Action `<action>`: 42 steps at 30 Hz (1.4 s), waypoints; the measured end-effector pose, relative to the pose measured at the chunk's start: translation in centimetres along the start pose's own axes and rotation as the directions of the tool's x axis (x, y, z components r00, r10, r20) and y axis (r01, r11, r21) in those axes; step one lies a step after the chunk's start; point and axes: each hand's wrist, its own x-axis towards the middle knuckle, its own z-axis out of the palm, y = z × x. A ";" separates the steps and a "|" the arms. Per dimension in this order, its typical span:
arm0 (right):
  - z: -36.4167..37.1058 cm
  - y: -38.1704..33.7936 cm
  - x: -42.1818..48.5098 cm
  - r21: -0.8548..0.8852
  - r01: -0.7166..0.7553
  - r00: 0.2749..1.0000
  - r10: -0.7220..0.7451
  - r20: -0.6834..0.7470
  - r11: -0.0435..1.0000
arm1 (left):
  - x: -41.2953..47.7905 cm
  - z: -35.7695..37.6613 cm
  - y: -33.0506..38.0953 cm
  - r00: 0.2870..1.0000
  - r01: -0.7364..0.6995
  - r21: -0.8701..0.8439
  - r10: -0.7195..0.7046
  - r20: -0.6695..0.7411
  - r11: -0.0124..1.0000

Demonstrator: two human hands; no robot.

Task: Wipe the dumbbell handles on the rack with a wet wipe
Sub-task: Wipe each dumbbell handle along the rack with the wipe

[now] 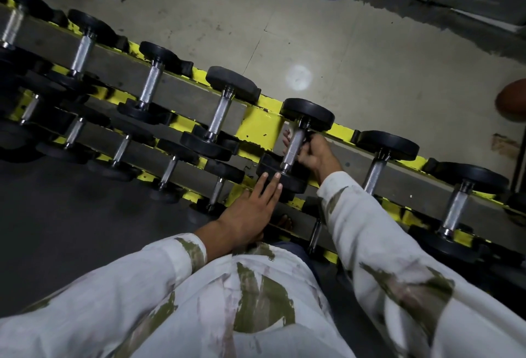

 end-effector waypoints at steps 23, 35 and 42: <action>-0.4 2.6 -1.9 -0.861 0.248 0.364 -0.781 0.508 -0.444 | -0.1 0.2 -1.1 0.999 -0.048 0.023 0.048 -0.002 0.999; 0.8 -2.6 -4.3 -0.625 0.177 0.655 -0.383 0.651 -0.760 | 0.1 0.3 -0.5 0.999 -0.032 0.028 0.032 0.004 0.999; -1.9 1.3 -4.8 -0.530 0.487 0.652 -0.115 0.750 -0.694 | 0.1 0.4 -1.2 0.999 -0.047 0.047 0.046 0.008 0.998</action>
